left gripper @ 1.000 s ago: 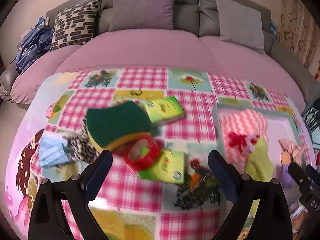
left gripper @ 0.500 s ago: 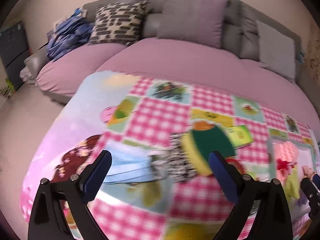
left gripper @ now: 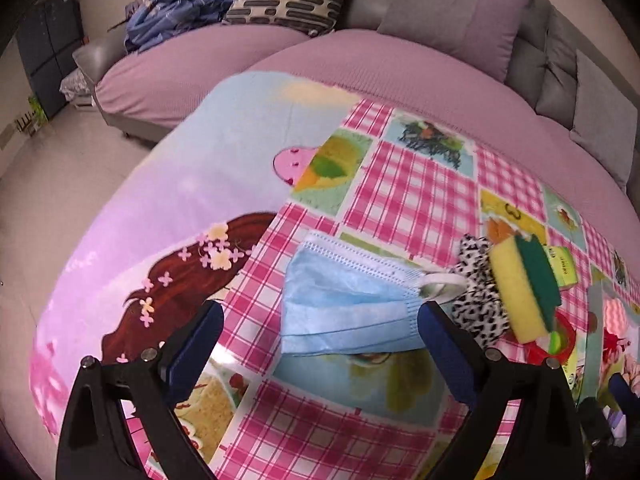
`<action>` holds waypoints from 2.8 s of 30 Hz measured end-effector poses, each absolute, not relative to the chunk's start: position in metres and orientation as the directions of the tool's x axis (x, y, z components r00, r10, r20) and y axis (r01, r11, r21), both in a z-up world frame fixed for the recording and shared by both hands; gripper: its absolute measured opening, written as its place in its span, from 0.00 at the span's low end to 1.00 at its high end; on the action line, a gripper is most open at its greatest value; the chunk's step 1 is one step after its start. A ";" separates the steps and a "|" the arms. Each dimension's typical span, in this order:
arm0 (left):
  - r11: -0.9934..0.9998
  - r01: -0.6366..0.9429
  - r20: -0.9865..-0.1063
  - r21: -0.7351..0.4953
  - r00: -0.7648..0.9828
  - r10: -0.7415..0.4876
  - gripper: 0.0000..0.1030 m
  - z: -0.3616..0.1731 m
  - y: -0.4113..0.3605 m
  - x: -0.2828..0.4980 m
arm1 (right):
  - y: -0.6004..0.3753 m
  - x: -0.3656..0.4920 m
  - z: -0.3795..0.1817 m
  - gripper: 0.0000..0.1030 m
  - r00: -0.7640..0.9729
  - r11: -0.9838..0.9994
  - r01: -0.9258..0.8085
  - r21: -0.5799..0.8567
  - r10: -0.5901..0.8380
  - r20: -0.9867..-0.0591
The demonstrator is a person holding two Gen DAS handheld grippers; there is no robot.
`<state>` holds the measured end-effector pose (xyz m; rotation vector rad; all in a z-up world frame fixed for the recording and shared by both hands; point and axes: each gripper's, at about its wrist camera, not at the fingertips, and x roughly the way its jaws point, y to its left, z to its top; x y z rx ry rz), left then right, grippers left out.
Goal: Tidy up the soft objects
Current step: 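Move the left tool to the blue face mask while the right tool reaches the green tissue pack, then grasp the blue face mask with the left tool while the right tool grasps the green tissue pack, then carry mask and tissue pack into the white tray and open both tools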
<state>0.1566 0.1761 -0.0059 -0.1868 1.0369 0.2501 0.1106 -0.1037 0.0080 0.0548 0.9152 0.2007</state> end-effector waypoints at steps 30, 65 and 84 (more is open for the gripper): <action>0.976 -0.216 -0.913 0.017 0.395 0.103 0.65 -0.034 0.155 0.172 | -0.077 0.137 -0.036 0.93 0.550 0.984 -0.147 0.104 0.169 -0.818; 0.982 -0.151 -0.897 0.112 0.410 0.165 0.15 -0.018 0.130 0.163 | -0.091 0.131 -0.030 0.67 0.560 0.983 -0.124 0.138 0.184 -0.807; 0.968 -0.172 -0.814 0.182 0.526 0.247 0.15 0.043 0.122 0.124 | -0.111 0.093 0.001 0.66 0.577 0.977 -0.132 0.166 0.212 -0.789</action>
